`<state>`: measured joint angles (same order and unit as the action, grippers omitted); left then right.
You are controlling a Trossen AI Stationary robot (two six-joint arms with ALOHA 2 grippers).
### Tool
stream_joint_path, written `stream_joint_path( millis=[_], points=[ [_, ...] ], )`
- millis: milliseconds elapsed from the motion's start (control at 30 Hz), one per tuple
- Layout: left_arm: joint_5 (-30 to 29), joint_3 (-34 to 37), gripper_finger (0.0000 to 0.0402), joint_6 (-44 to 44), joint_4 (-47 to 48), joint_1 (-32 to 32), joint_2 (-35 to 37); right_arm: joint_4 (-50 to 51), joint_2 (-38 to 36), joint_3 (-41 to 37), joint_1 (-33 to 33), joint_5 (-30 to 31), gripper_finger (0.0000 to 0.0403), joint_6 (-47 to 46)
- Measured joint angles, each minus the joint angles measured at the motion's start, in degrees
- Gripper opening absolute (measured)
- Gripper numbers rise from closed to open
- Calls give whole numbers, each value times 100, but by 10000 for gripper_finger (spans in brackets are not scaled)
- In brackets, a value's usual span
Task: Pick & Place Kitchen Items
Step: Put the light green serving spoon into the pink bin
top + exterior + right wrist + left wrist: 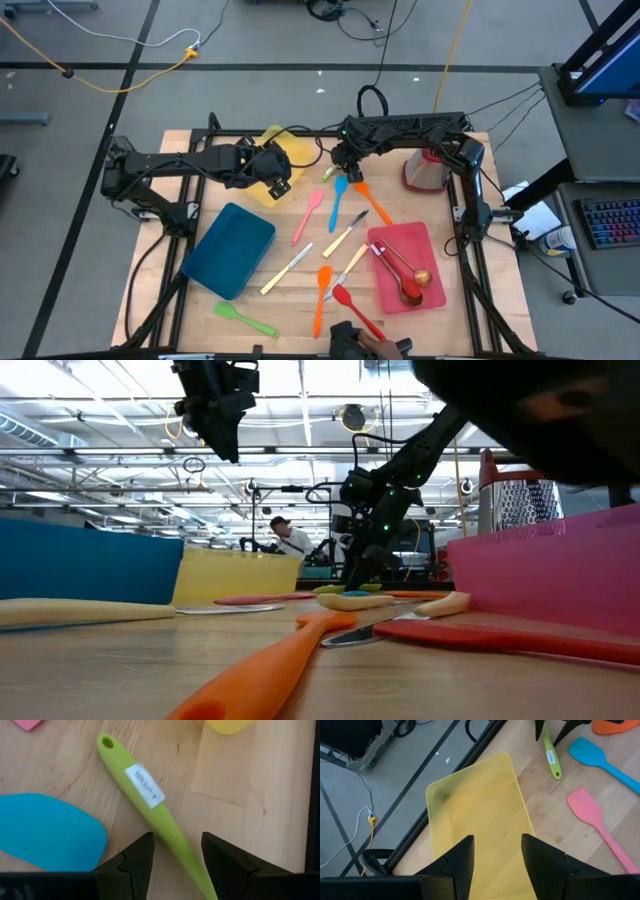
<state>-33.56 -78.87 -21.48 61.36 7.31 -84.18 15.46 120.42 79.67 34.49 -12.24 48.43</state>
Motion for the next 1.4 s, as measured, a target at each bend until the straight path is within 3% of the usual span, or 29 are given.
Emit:
stream_joint_path(
  millis=[167, 467, 733, 1100, 1400],
  points=[
    [1, 0, 168, 31, -11, 0, 0, 250, -35, 21, 3, -1, 143, -116],
    [0, 0, 168, 31, -38, 0, 0, 759, -46, 10, -51, 28, 37, -31],
    [0, 0, 168, -28, -86, 0, 0, 1067, -634, -42, -355, 653, 41, -1199],
    [-1, 0, 168, -31, -157, 0, 0, 2377, -2486, -39, -1015, 118, 36, -3188],
    [-2, 0, 168, -23, -155, 0, 0, 2437, -4127, -1581, -2313, 14, 38, -5113]
  ],
)
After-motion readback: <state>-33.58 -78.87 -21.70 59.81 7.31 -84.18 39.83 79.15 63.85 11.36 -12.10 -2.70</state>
